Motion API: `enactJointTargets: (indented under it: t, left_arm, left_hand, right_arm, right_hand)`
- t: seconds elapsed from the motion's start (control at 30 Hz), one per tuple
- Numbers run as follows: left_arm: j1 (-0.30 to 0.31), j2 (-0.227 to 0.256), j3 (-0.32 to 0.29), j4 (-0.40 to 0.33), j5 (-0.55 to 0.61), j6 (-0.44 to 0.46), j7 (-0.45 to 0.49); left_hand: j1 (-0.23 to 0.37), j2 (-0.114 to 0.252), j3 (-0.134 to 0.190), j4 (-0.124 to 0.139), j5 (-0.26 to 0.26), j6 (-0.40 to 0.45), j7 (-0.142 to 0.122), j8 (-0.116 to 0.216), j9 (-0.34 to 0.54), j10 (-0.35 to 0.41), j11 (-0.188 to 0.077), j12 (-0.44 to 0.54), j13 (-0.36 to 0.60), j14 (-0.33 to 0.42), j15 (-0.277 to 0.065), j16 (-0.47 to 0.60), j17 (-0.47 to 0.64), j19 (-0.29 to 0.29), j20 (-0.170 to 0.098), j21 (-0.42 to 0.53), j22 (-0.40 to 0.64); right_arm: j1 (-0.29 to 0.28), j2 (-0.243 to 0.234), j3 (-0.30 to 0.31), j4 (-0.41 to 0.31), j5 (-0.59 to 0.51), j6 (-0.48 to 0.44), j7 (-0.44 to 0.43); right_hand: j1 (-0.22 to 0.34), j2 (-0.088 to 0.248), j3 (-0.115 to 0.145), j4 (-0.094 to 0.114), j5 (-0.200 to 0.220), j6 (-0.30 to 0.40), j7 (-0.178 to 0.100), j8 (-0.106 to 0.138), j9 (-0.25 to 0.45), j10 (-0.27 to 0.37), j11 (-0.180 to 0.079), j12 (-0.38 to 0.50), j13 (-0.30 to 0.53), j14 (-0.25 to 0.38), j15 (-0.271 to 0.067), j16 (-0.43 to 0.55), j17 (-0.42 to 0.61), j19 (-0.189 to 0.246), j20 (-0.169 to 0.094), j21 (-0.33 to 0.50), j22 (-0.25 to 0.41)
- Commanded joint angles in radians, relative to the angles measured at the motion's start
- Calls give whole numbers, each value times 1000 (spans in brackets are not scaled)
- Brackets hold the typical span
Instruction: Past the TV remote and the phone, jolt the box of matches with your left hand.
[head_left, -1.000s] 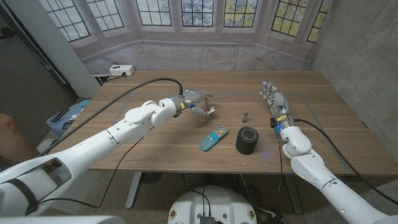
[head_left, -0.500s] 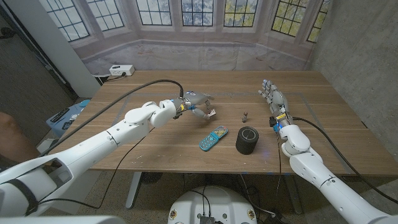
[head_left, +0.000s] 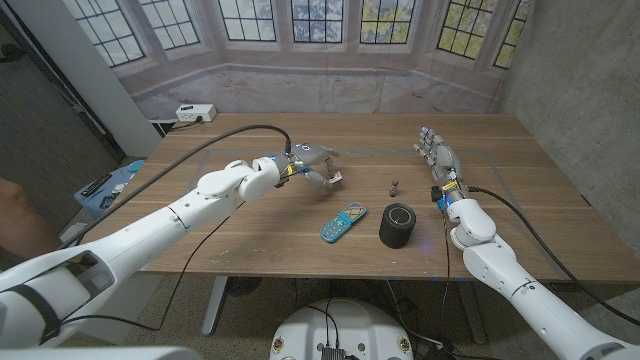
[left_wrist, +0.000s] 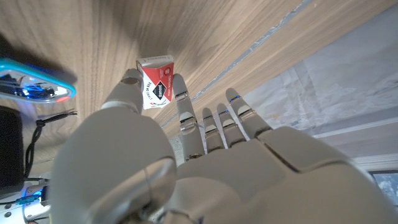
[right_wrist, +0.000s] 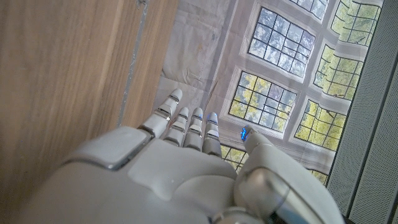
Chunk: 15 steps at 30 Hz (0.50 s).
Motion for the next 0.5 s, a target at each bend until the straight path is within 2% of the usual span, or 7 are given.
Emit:
enactJointTargets:
  t: [0.03,0.5]
  left_arm:
    - [-3,20,-20,-21,53,54,23]
    - [4,50,-68,-63,79,119,55]
  left_hand:
    - [44,56,7,0,4,0,8,2,2,4,3,1,3,6,2,-1,5,-3,-2,0,3]
    - [42,57,8,0,4,1,5,0,1,5,3,1,3,6,1,-1,5,-2,-2,0,3]
  right_arm:
    - [11,3,-5,23,16,7,28]
    - [-12,-4,-2,11,24,15,32]
  right_hand:
    - [-2,-10,4,-6,-3,-4,1,5,-1,7,-1,1,1,8,-31,4,3,13,-66,4,3]
    - [-3,-10,4,-7,-3,0,6,10,-2,11,-1,1,1,9,-31,4,3,13,-66,3,3]
